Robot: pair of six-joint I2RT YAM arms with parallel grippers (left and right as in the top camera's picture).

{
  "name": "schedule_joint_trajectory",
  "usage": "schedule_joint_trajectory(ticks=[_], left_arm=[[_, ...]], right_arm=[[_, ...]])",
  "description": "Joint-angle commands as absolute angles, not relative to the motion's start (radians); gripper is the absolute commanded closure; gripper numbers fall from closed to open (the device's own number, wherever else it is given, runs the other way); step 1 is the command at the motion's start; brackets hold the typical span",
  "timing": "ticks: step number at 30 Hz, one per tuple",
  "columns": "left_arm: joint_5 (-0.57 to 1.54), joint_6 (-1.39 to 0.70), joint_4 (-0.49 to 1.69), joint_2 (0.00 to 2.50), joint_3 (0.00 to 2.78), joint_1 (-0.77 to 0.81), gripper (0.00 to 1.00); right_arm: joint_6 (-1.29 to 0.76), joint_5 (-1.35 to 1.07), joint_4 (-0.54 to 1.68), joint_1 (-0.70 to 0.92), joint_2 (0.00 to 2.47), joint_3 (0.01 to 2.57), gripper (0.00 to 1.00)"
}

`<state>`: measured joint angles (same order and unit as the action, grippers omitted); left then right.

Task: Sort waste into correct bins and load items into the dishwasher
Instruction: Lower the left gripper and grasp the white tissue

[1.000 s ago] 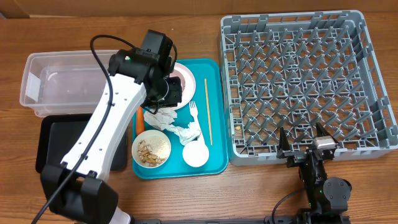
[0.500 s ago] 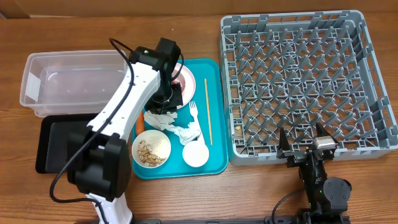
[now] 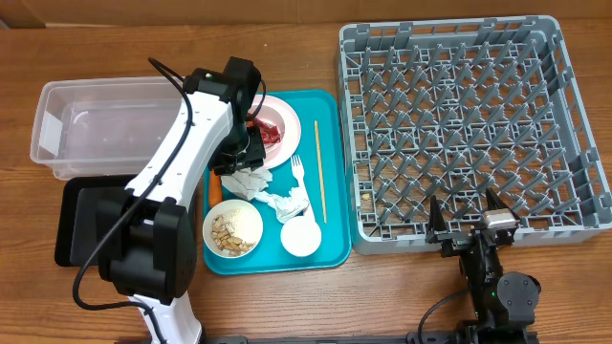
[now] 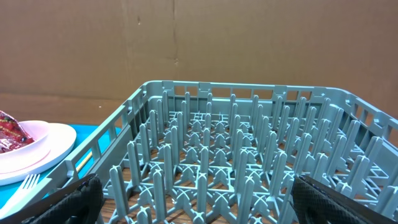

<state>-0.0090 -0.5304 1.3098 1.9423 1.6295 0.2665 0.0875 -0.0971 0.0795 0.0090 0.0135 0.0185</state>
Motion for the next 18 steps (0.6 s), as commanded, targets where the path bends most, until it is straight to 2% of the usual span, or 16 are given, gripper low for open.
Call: schedule_joint_trajectory(ticks=[1, 13, 18], left_arm=[[-0.034, -0.583, 1.308, 1.953, 1.638, 0.269, 0.52], [-0.032, -0.645, 1.276, 1.957, 1.595, 0.269, 0.52], [-0.032, -0.644, 1.253, 1.957, 1.551, 0.269, 0.58]], right_arm=[[0.094, -0.099, 0.076, 0.016, 0.003, 0.008, 0.00], [0.094, -0.099, 0.076, 0.016, 0.003, 0.008, 0.00], [0.094, -0.099, 0.076, 0.016, 0.003, 0.008, 0.00]])
